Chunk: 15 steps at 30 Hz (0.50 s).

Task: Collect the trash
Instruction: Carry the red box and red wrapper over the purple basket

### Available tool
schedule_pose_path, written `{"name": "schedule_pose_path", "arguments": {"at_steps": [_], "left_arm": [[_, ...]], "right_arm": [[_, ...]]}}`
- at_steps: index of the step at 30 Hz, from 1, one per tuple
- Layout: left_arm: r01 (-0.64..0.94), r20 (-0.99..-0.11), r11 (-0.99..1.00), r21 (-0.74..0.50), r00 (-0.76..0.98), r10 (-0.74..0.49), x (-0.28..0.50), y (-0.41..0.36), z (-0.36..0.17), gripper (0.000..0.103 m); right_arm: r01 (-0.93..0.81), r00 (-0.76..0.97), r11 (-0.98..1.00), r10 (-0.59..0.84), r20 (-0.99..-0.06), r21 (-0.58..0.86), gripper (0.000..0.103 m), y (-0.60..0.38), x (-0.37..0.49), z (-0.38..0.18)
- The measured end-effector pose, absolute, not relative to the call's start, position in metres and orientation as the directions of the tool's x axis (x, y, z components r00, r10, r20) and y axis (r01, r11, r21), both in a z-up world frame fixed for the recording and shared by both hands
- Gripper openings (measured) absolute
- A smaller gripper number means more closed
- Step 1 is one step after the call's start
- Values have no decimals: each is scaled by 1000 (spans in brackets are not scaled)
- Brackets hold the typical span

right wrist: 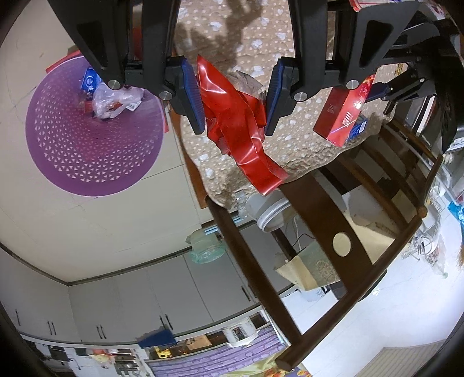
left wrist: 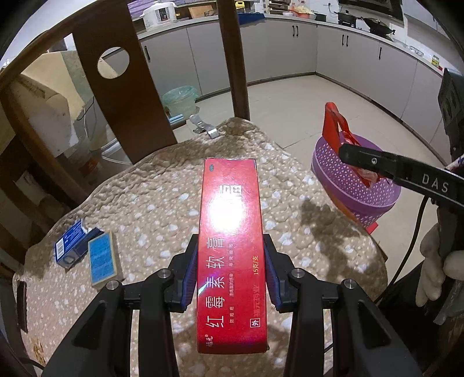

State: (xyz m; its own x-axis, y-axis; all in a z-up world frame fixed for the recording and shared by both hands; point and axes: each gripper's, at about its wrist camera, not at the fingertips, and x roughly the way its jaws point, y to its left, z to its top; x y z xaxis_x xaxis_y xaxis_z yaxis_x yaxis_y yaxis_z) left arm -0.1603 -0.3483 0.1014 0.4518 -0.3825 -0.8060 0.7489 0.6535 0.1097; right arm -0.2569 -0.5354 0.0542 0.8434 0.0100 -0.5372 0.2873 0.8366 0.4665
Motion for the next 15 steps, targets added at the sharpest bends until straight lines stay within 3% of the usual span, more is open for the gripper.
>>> {"name": "schedule_pose_path", "arguments": {"at_steps": [15], "left_arm": [[805,-796,592,28,376,-474,-163,-389,109,39]], "right_arm": [[345,855,803,-55,-516,487,44,-568,-273,58]]}}
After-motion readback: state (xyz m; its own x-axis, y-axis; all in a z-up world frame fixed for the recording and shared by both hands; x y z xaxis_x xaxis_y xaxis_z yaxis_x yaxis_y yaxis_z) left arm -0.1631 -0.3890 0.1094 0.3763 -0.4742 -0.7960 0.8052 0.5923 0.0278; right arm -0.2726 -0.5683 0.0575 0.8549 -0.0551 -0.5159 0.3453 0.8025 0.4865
